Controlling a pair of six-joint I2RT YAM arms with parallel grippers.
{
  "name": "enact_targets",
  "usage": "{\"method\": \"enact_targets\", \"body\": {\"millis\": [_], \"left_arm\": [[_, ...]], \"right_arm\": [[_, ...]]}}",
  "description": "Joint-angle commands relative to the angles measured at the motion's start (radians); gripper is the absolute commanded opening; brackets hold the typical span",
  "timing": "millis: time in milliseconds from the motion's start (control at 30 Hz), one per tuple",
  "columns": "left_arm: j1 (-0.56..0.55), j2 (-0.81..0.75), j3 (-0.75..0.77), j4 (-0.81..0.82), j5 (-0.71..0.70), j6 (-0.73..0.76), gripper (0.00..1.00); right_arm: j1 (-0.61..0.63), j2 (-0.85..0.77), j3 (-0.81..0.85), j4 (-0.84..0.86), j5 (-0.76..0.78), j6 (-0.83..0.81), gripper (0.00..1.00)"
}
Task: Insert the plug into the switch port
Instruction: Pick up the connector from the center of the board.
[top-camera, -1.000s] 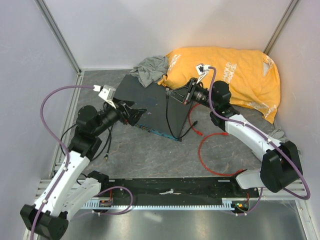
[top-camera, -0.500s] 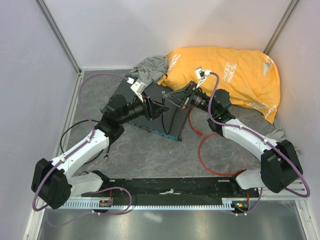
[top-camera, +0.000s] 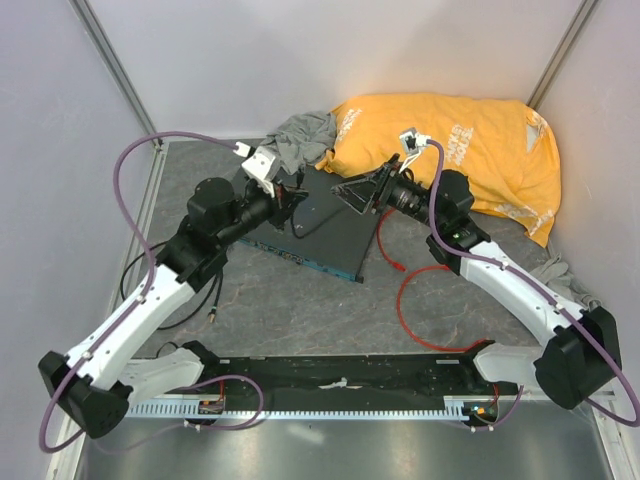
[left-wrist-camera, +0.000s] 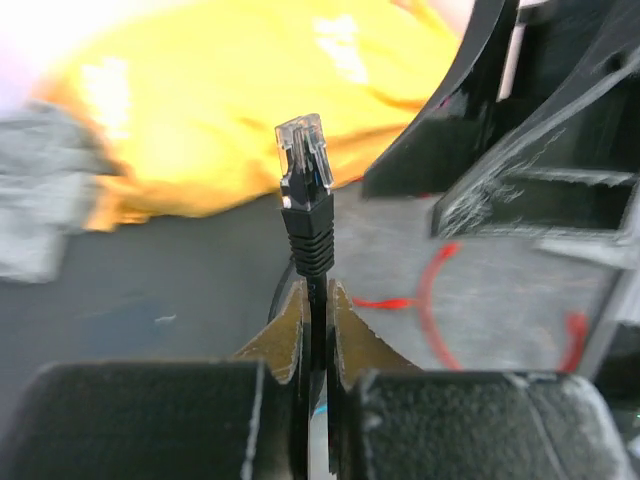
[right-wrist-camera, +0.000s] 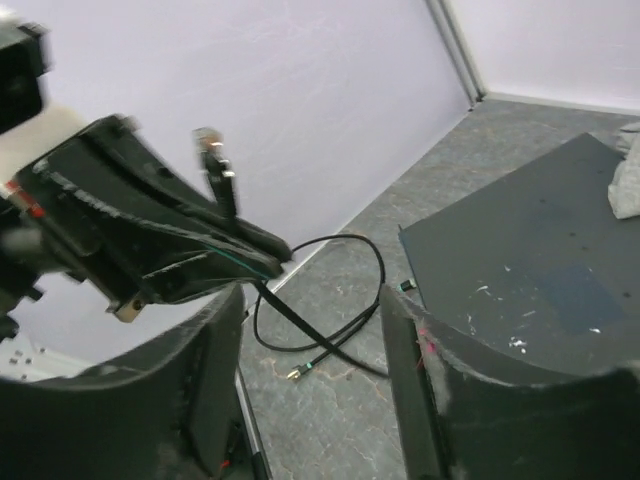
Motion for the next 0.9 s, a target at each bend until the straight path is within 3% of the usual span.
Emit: {"method": "enact_targets", "body": {"millis": [0, 133, 267, 600, 800, 867], "left_arm": [[-0.030, -0.060, 0.004, -0.193, -0.186, 0.271, 0.02], [-0.067, -0.087, -0.047, -0.229, -0.221, 0.318, 0.02], [-0.106, -0.077, -0.073, -0.258, -0.307, 0.338, 0.02], [-0.156, -0.015, -0.093, -0.264, -0.353, 0.322, 0.01], [-0.169, 0.004, -0.087, -0.263, -0.358, 0.324, 0.02], [-0.174, 0.007, -0.090, -0.262, -0.359, 0.324, 0.02]], "right_arm": [[0.009, -0.013, 0.062, -0.149, 0.074, -0.057, 0.70], [0.044, 0.022, 0.110, -0.224, 0.109, -0.079, 0.80], [0.087, 0.067, 0.139, -0.232, 0.132, -0.083, 0.80], [0.128, 0.164, 0.161, -0.229, 0.157, 0.010, 0.77], [0.134, 0.191, 0.161, -0.211, 0.144, 0.044, 0.64], [0.136, 0.199, 0.159, -0.200, 0.126, 0.064, 0.51]]}}
